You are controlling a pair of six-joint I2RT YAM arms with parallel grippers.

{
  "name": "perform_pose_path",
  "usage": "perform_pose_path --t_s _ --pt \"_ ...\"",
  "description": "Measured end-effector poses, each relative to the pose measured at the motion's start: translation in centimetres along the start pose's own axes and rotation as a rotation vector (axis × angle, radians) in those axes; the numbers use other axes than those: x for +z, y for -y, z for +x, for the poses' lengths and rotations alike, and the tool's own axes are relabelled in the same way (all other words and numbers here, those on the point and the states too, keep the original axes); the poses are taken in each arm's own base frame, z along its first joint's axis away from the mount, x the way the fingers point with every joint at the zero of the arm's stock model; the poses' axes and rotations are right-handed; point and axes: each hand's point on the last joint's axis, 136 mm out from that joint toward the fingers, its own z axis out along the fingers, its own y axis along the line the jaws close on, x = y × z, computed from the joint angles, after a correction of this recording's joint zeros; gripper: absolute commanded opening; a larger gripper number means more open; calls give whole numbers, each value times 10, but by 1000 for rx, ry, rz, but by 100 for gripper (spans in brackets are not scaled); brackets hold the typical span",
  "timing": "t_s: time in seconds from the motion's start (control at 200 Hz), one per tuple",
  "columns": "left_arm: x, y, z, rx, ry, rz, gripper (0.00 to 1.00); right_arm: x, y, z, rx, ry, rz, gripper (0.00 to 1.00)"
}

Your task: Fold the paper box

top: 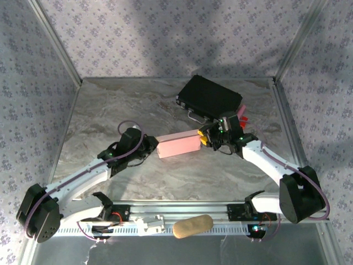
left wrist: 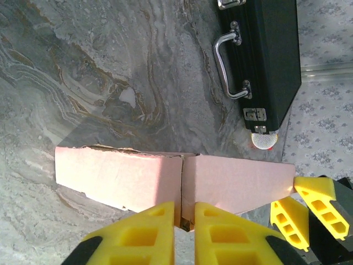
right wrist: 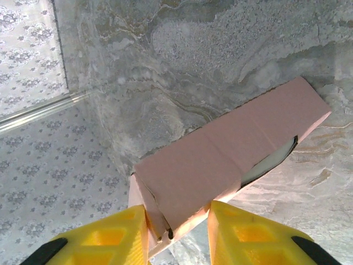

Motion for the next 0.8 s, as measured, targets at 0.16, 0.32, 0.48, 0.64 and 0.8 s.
perform_pose_path --t_s 0.16,0.32,0.48,0.64,0.8 --pt "-1 0 0 -2 -1 21 7 -2 0 0 -43 2 16 10" --pt "-1 0 0 -2 0 24 0 -2 0 0 -59 1 24 8" --pt "-1 0 0 5 -2 24 0 -3 0 1 -70 -1 35 11" --pt "-4 -1 3 32 -19 20 15 -7 4 3 -97 -8 72 15" --pt "-14 -2 0 83 -17 -21 42 -19 10 1 -133 25 116 22"
